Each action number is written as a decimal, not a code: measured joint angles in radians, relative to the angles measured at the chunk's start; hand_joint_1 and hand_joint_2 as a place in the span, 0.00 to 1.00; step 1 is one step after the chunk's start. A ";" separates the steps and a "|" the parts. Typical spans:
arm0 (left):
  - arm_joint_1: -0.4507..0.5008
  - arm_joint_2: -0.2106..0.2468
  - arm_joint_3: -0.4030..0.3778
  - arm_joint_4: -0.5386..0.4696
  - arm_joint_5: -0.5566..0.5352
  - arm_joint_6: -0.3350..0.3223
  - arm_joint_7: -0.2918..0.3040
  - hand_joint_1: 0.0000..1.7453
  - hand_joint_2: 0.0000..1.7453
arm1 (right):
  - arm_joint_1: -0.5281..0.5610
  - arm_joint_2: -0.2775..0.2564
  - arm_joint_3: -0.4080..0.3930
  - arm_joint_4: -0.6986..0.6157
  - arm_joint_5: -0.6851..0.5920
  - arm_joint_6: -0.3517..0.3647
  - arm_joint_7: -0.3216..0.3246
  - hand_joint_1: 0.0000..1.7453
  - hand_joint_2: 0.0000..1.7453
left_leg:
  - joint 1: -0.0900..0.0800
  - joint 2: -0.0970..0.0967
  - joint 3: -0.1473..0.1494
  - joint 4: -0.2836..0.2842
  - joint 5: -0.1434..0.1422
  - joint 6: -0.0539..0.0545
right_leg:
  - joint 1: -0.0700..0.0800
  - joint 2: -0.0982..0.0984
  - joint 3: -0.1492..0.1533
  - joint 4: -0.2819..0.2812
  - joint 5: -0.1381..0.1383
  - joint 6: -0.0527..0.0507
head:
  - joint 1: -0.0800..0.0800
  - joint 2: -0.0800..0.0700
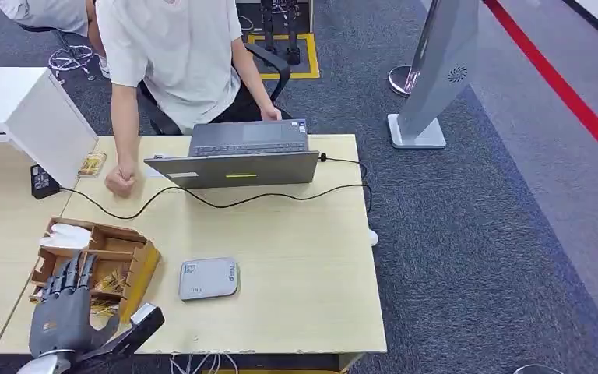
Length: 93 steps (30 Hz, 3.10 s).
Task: Pass the card to the sensor for recognition and then transmit it.
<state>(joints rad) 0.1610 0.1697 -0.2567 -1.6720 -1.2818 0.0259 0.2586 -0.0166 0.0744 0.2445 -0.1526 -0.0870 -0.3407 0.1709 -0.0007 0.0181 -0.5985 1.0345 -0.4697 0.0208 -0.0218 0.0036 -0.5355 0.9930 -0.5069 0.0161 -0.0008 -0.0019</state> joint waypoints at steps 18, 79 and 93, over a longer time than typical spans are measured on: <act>0.001 -0.028 0.044 0.039 -0.016 0.006 0.007 0.00 1.00 | 0.000 -0.001 0.000 0.000 -0.003 0.000 0.000 0.00 0.00 | 0.000 0.000 0.000 0.000 0.000 0.000 | 0.000 0.000 0.000 0.000 0.000 0.000 | 0.000 0.000; 0.003 -0.090 0.100 0.039 -0.031 0.018 -0.042 1.00 1.00 | 0.000 -0.002 0.000 0.000 -0.016 0.000 -0.002 0.00 0.00 | 0.000 0.000 0.000 0.000 0.000 0.000 | 0.000 0.000 0.000 0.000 0.000 0.000 | 0.000 0.000; 0.003 -0.098 0.103 0.038 -0.041 0.048 -0.052 1.00 1.00 | 0.000 -0.002 0.000 0.000 -0.017 -0.001 -0.003 0.00 0.00 | 0.000 0.000 0.000 0.000 0.000 0.000 | 0.000 0.000 0.000 0.000 0.000 0.000 | 0.000 0.000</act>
<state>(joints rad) 0.1638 0.0717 -0.1533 -1.6339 -1.3230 0.0736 0.2071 -0.0166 0.0721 0.2445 -0.1526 -0.1038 -0.3414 0.1678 -0.0008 0.0179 -0.5985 1.0345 -0.4697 0.0208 -0.0218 0.0034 -0.5352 0.9930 -0.5069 0.0161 -0.0008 -0.0019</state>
